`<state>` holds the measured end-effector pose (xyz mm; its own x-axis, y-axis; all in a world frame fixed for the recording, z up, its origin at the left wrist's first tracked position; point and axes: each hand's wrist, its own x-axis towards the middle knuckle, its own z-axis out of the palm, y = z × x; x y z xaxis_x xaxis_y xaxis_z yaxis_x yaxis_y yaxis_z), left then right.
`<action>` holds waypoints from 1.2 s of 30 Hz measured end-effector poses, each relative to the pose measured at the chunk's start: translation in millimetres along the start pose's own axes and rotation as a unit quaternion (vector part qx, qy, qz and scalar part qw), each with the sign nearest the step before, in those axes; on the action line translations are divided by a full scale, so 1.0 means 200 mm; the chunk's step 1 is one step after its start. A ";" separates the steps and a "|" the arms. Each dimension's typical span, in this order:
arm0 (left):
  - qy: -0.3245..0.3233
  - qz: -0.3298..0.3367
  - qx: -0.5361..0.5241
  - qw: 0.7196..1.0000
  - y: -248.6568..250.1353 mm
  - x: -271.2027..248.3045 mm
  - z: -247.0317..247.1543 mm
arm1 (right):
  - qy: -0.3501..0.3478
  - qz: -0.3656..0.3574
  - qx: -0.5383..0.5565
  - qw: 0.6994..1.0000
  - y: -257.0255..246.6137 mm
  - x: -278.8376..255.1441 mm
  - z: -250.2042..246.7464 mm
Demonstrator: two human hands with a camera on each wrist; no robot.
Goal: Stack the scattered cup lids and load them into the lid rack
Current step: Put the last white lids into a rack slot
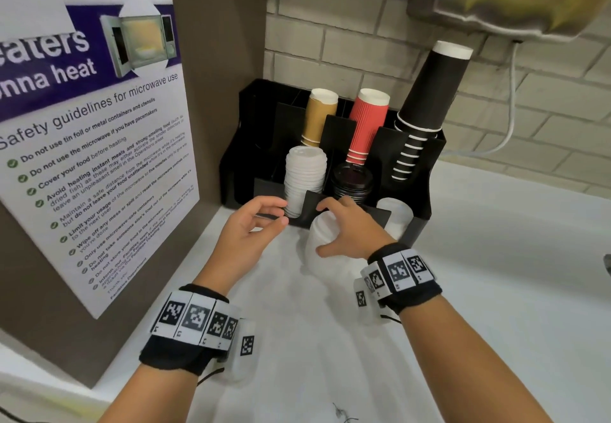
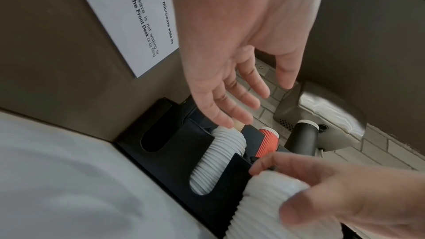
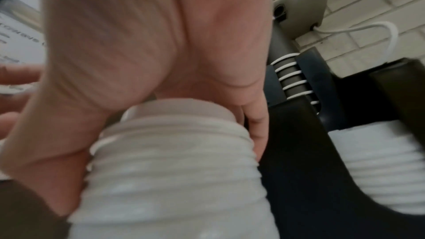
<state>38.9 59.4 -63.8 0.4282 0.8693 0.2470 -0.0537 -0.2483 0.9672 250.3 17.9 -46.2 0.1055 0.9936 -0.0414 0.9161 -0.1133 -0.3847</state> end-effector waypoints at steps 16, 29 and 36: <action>-0.153 0.012 -0.110 0.982 0.10 -0.03 0.20 | 0.090 -0.074 0.502 0.857 -0.11 -0.37 -0.07; -0.187 0.014 -0.112 0.976 0.11 -0.03 0.26 | 0.103 -0.066 0.548 0.828 -0.03 -0.43 -0.10; -0.191 0.015 -0.110 0.975 0.12 -0.02 0.25 | 0.123 -0.059 0.529 0.838 -0.03 -0.41 -0.08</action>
<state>81.9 28.7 -44.3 0.7265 0.6297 0.2751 -0.2446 -0.1371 0.9599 242.8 -63.9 -25.0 0.2345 0.9523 0.1954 0.0840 0.1804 -0.9800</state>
